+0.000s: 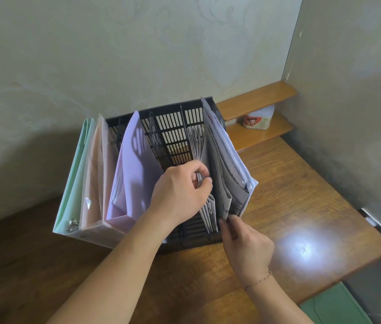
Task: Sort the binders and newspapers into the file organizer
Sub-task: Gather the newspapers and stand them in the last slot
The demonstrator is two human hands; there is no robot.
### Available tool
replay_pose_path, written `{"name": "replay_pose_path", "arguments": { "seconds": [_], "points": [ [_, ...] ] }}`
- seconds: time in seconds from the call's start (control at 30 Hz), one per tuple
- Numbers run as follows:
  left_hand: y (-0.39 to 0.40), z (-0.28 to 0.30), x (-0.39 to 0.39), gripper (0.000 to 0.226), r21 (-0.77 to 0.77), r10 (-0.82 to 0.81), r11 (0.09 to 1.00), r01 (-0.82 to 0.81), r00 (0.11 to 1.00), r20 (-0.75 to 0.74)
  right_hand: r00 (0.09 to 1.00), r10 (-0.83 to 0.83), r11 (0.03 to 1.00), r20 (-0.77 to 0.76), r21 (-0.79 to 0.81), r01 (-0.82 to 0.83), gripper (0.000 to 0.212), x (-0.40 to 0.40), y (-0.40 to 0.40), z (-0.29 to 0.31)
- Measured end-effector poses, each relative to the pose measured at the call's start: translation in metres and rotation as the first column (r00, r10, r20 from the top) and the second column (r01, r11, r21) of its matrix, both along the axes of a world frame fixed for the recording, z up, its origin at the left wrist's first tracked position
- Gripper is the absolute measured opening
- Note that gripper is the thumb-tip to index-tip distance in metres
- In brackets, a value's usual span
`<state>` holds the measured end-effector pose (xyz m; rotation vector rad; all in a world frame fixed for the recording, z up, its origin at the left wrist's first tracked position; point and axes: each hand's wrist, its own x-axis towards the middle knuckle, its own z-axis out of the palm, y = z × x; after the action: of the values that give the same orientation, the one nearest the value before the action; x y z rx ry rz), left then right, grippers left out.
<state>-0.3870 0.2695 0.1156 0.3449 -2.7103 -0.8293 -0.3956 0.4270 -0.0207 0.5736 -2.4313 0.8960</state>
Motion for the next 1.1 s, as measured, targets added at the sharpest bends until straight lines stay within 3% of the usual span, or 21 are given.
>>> {"name": "replay_pose_path", "arguments": {
  "seconds": [0.13, 0.27, 0.33, 0.4, 0.53, 0.6, 0.8, 0.97, 1.1],
  "points": [
    [0.0, 0.001, 0.001, 0.025, 0.0, -0.015, 1.0, 0.015, 0.998, -0.064, 0.998, 0.061, 0.996, -0.003, 0.059, -0.061, 0.039, 0.001, -0.012, 0.008],
    [-0.002, 0.005, 0.004, 0.046, 0.034, 0.001, 0.999, 0.003, 0.995, -0.105, 0.983, 0.164, 0.977, 0.086, 0.127, -0.174, 0.018, 0.01, -0.017, 0.009],
    [-0.003, 0.003, 0.004, 0.044, 0.013, 0.001, 1.0, 0.001, 0.996, -0.086, 0.968, 0.176, 0.951, 0.177, 0.224, -0.214, 0.0, 0.016, -0.012, -0.005],
    [-0.006, 0.0, 0.005, 0.028, 0.029, 0.021, 0.999, -0.02, 0.998, -0.056, 0.954, 0.173, 0.939, 0.244, 0.251, -0.235, 0.013, 0.02, -0.001, -0.016],
    [-0.005, -0.004, 0.005, 0.011, 0.033, 0.024, 0.999, -0.022, 0.999, -0.04, 0.974, 0.099, 0.992, 0.202, -0.099, -0.08, 0.017, 0.013, 0.018, -0.003],
    [-0.006, -0.004, 0.004, 0.01, 0.033, 0.02, 0.999, -0.019, 0.999, -0.035, 0.989, 0.06, 0.988, 0.134, -0.147, -0.04, 0.018, 0.006, 0.017, 0.005],
    [-0.001, -0.004, 0.004, 0.01, 0.043, -0.017, 0.999, 0.019, 0.998, -0.053, 0.993, 0.119, 0.993, 0.023, 0.018, -0.12, 0.014, -0.003, 0.008, -0.01],
    [0.002, -0.001, 0.005, 0.029, 0.035, -0.009, 0.999, 0.012, 0.997, -0.083, 0.993, 0.102, 0.993, -0.051, 0.059, -0.099, 0.018, -0.005, -0.001, -0.002],
    [0.002, 0.002, 0.006, 0.039, 0.037, -0.019, 0.999, 0.021, 0.997, -0.071, 0.982, 0.165, 0.97, 0.088, 0.167, -0.178, 0.018, -0.004, -0.007, -0.01]
  ]
}}
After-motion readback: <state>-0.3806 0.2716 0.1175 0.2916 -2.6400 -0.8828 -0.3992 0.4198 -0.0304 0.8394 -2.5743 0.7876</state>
